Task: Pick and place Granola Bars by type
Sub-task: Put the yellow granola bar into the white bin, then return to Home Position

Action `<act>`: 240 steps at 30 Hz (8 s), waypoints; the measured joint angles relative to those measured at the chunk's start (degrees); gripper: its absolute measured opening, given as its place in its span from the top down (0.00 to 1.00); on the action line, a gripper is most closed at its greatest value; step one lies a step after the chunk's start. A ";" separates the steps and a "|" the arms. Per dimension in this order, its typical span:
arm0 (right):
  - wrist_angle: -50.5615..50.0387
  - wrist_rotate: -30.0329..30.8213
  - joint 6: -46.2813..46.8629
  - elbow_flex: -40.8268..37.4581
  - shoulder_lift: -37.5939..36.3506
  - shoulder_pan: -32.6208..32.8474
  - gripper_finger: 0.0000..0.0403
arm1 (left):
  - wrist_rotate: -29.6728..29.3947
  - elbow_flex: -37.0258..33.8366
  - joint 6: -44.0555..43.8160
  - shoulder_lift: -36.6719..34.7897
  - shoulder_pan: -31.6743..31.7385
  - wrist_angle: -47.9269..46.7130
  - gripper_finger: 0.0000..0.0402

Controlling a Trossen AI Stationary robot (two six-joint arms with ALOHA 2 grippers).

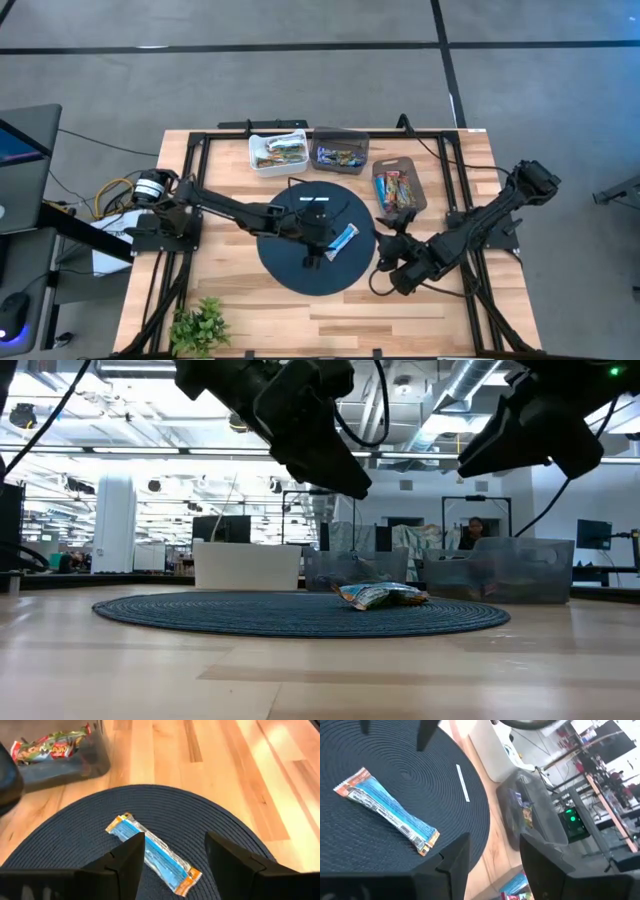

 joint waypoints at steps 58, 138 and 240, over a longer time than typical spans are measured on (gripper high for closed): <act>2.12 -0.42 -2.83 0.00 -0.02 -0.26 0.67 | 5.27 2.73 -7.98 16.63 4.17 5.61 0.74; 2.58 4.25 -2.89 0.00 0.00 -5.90 0.67 | -17.63 3.87 28.59 -11.67 37.76 -33.20 0.59; 48.50 -69.25 -29.30 -40.22 -74.98 -46.69 0.67 | -1.22 -38.39 2.23 -100.25 22.57 -17.17 0.59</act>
